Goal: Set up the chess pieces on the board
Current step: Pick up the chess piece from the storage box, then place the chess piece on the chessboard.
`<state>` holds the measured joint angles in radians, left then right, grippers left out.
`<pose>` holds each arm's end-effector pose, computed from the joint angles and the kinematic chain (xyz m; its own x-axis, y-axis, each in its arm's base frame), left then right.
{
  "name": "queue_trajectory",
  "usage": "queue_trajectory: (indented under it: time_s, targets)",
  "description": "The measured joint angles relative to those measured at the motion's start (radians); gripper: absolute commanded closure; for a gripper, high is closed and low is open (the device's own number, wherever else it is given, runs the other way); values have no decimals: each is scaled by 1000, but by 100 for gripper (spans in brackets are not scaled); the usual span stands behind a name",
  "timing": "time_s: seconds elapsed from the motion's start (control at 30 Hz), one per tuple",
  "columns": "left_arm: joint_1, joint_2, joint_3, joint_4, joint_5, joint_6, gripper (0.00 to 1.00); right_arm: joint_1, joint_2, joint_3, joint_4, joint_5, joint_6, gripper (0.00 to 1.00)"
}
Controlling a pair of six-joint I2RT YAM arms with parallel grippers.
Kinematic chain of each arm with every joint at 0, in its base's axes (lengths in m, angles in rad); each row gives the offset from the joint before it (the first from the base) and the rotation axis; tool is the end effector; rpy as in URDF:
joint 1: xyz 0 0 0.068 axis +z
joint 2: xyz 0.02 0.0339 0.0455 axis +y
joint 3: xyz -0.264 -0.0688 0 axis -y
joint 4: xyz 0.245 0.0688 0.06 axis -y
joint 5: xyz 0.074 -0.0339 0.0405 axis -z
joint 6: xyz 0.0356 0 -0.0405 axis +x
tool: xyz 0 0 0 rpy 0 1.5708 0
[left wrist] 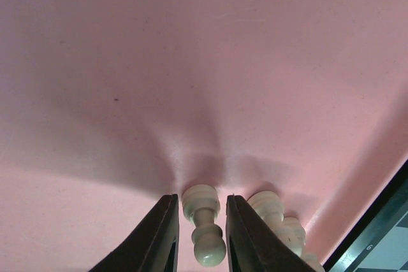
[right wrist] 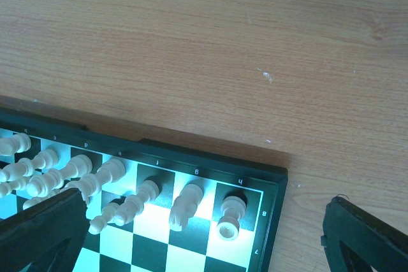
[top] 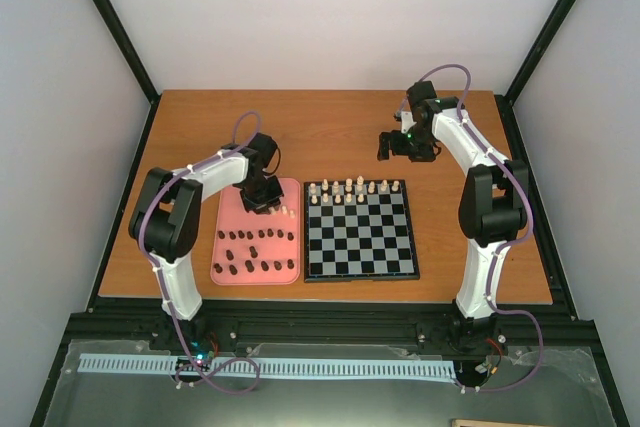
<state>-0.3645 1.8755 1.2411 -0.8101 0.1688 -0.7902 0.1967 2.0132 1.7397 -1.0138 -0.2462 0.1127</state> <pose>0.3210 -0.1289 0.1602 -0.9160 -0.4002 0.0298 -0.3973 0.8941 -0.2068 0.4058 0.0897 0.2395 -0.9644 -0.0810 -0.2516 -0.1489 0.9530 0.2640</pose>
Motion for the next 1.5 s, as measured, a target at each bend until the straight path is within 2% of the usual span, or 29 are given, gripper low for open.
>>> queue_trajectory:
  time_s: [0.23, 0.37, 0.57, 0.7, 0.97, 1.13, 1.33, 1.5]
  targets:
    - [0, -16, 0, -2, 2, 3, 88, 0, 0, 0, 0, -1, 0, 0]
    - [0, -20, 0, -3, 5, 10, 99, 0, 0, 0, 0, -1, 0, 0]
    - [0, -31, 3, -19, 2, 11, 99, 0, 0, 0, 0, -1, 0, 0]
    - [0, -35, 59, -84, -26, 39, 99, 0, 0, -1, 1, -1, 0, 0]
    - [-36, -46, 375, -238, -72, 130, 99, 0, 0, -3, 1, 5, 3, 0]
    - [-192, -18, 535, -296, -72, 151, 99, 0, 0, -3, 1, 13, 8, 0]
    - [-406, 173, 807, -363, -66, 198, 99, 0, 0, -3, 1, 29, 12, 0]
    - [-489, 336, 988, -404, -74, 240, 99, 0, 0, -2, 2, 34, 20, 0]
